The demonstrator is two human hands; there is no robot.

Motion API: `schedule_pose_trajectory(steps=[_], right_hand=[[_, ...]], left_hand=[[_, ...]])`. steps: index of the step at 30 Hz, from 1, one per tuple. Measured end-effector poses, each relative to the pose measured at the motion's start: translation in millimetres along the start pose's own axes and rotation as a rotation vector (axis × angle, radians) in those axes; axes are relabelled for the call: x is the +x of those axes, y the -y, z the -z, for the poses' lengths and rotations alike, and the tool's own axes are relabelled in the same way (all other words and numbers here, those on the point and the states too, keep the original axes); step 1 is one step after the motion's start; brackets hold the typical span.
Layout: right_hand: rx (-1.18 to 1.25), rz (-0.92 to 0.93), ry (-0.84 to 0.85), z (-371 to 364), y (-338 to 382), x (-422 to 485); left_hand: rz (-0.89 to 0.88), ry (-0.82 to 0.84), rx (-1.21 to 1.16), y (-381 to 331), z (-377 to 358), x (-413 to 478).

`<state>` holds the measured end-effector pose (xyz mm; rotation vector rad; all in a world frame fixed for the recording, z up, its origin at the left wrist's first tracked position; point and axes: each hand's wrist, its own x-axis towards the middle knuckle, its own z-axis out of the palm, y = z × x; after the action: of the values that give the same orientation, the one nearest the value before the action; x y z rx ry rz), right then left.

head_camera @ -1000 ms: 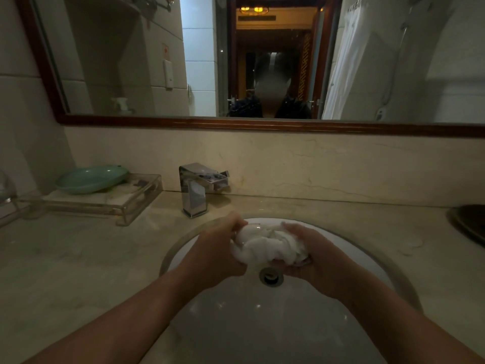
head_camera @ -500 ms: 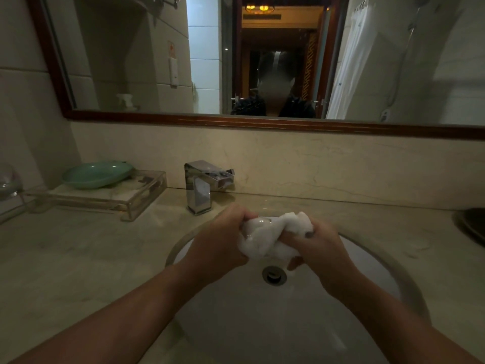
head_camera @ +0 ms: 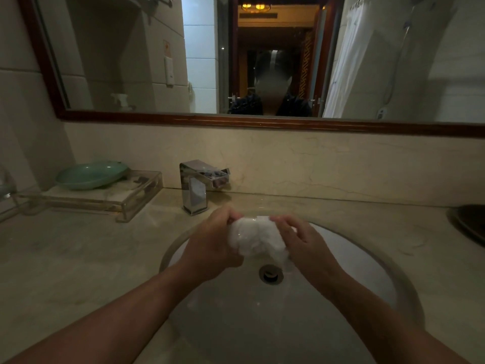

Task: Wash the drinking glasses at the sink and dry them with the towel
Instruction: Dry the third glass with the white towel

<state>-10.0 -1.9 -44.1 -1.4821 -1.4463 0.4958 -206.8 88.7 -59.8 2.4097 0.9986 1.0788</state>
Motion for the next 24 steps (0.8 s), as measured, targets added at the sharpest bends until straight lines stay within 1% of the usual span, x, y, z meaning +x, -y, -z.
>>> schedule_pose_trajectory(steps=[1, 2, 3, 4, 5, 6, 8, 9, 10, 11, 12, 14, 16, 19, 21, 24], right_hand=[[0.011, 0.043, 0.07, -1, 0, 0], [-0.052, 0.095, 0.114, -3, -3, 1], [-0.14, 0.15, 0.119, -3, -6, 1], [-0.19, 0.178, 0.078, -5, -9, 1], [-0.161, 0.142, 0.009, -4, -13, 2], [-0.025, 0.045, -0.069, -3, -16, 4], [0.348, -0.221, -0.205, 6, -19, 11], [0.536, -0.326, -0.273, 13, -19, 15], [0.713, -0.391, -0.328, 21, -16, 18], [0.858, -0.406, -0.364, 29, -16, 20], [0.968, -0.412, -0.365, 37, -17, 21], [1.073, -0.42, -0.274, 47, -18, 20], [1.114, -0.43, -0.164, 45, -16, 18], [1.064, -0.387, -0.062, 29, -8, 13], [1.012, -0.356, -0.007, 15, -3, 14], [1.12, -0.316, 0.053, 6, 10, 30]], left_hand=[[0.052, 0.028, -0.03, 3, 0, 0], [0.092, 0.052, -0.036, 4, -1, 0], [0.114, 0.075, -0.012, 4, 0, -1], [0.131, 0.096, 0.0, 3, 1, -1], [0.161, 0.11, -0.004, 4, 0, 0], [0.203, 0.115, -0.039, 4, -1, 0], [0.281, 0.098, -0.094, 5, -1, 2], [0.306, 0.083, -0.102, 8, -2, 3], [0.328, 0.073, -0.11, 11, -2, 2], [0.352, 0.064, -0.112, 14, -1, 2], [0.384, 0.063, -0.129, 16, 0, 0], [0.44, 0.072, -0.209, 18, 0, -1], [0.455, 0.055, -0.268, 13, 0, -1], [0.417, 0.038, -0.317, 7, -1, -1], [0.381, 0.077, -0.32, 1, 1, -3], [0.354, 0.083, -0.351, 3, -1, -2]])
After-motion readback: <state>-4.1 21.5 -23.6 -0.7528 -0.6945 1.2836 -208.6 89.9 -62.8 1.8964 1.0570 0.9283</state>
